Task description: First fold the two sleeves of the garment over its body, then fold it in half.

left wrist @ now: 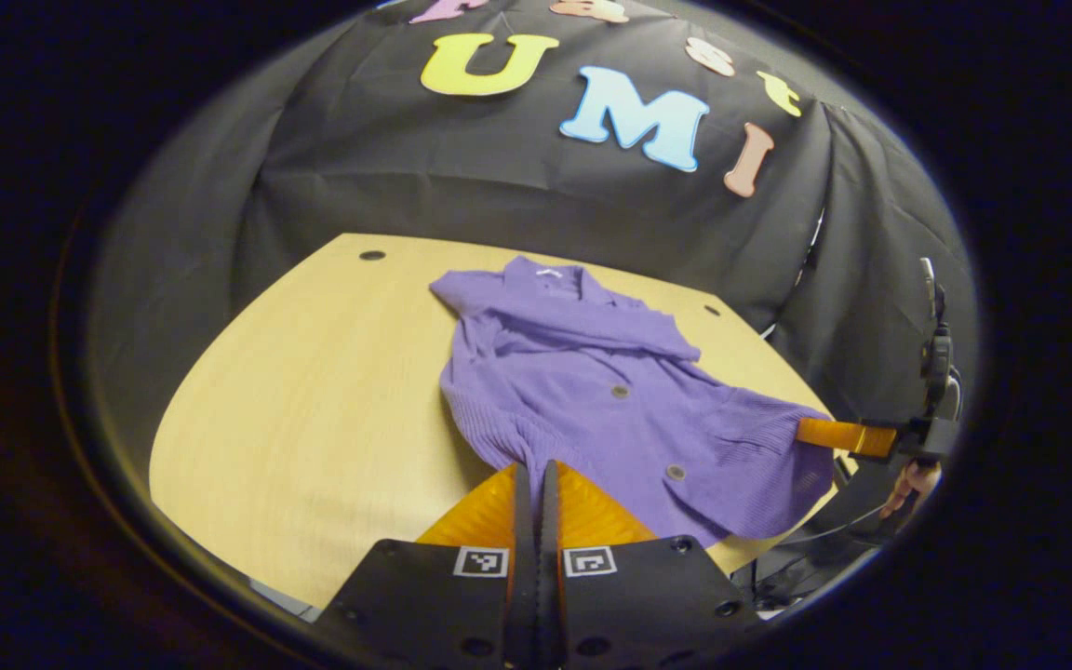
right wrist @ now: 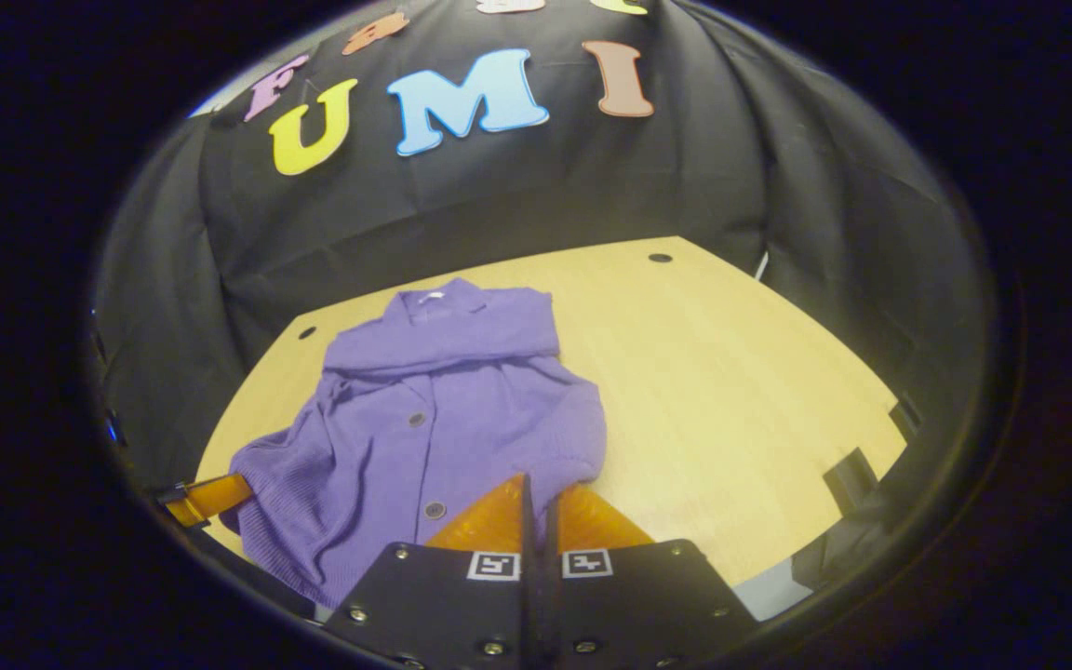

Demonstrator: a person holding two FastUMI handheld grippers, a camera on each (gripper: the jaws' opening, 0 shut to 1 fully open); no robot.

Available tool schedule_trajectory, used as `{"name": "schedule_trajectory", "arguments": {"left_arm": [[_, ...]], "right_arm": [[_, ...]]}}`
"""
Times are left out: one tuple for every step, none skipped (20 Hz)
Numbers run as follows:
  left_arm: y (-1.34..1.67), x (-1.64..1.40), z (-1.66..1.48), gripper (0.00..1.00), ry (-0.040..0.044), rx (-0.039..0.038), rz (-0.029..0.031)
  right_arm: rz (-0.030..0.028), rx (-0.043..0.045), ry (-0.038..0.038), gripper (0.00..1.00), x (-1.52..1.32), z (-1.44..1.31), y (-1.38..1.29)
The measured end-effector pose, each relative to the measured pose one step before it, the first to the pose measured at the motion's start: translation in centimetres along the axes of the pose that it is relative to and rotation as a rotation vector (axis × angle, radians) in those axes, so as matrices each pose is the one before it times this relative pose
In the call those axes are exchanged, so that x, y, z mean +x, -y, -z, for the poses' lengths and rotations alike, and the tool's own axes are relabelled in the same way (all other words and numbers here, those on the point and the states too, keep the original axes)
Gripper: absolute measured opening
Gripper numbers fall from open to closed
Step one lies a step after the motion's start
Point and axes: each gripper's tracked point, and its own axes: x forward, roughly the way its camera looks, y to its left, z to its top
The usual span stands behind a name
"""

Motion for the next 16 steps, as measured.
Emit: {"name": "schedule_trajectory", "arguments": {"left_arm": [[0.679,-0.013,-1.301,0.08,0.01738,-0.00121,0.01567],[0.66,0.172,-1.174,0.08,0.01584,0.00105,0.01198],[0.559,0.181,-1.319,0.07,0.01748,0.00075,0.01153],[0.439,0.225,-1.29,0.08,0.01771,0.0022,0.00502],[0.291,0.433,-1.351,0.08,0.02056,0.00227,-0.00014],[0.034,0.264,-1.311,0.07,0.01626,0.00226,-0.00356],[0.115,0.401,-1.164,0.08,0.0131,-0.00431,0.00063],[0.164,0.512,-1.181,0.08,0.01429,-0.0056,0.00305],[-0.133,0.589,-0.996,0.07,0.01361,0.00204,-0.00537],[-0.384,0.651,-1.11,0.07,0.01107,0.00232,-0.00945],[-0.193,0.809,-0.968,0.07,0.01062,-0.0029,-0.00676],[-0.238,0.81,-1.011,0.07,0.01107,-0.00693,-0.00791],[-0.199,0.999,-0.939,0.07,0.01124,-0.00664,-0.00767],[-0.138,0.95,-1.019,0.07,0.01014,-0.00391,-0.00647],[-0.167,1.09,-0.867,0.07,0.01065,0.00043,-0.0077],[-0.2,1.095,-0.799,0.08,0.00743,0.00113,-0.00863]], "right_arm": [[-0.01328,-0.01382,0.01681,0.02,0.01,-1.194,-0.365],[-0.01366,-0.01422,0.01737,0.02,-0.001,-1.186,-0.428],[-0.01452,-0.01642,0.01575,0.02,0.104,-1.099,-0.363],[-0.01375,-0.01705,0.01407,0.02,0.303,-1.058,-0.422],[-0.01556,-0.01871,0.00894,0.02,0.438,-0.897,-0.364],[-0.01284,-0.01341,0.00645,0.02,0.456,-1.078,-0.344],[-0.0135,-0.00882,0.00895,0.02,0.456,-1.132,-0.301],[-0.01309,-0.00462,0.01601,0.02,0.507,-1.268,-0.267],[-0.0125,-0.00283,0.01247,0.02,0.543,-1.153,-0.353],[-0.01173,0.00034,0.01252,0.02,0.663,-1.18,-0.252],[-0.01178,0.00215,0.01011,0.02,0.775,-0.946,-0.048],[-0.01082,-0.00063,0.00924,0.02,0.726,-1.022,-0.077],[-0.00563,-0.00733,0.00618,0.02,0.79,-0.916,0.168],[-0.00186,-0.00832,0.00721,0.02,0.854,-0.947,0.265],[-0.00636,-0.00428,0.00393,0.02,0.976,-0.848,0.247],[-0.00828,0.00195,0.00112,0.02,1.023,-0.677,0.191]]}}
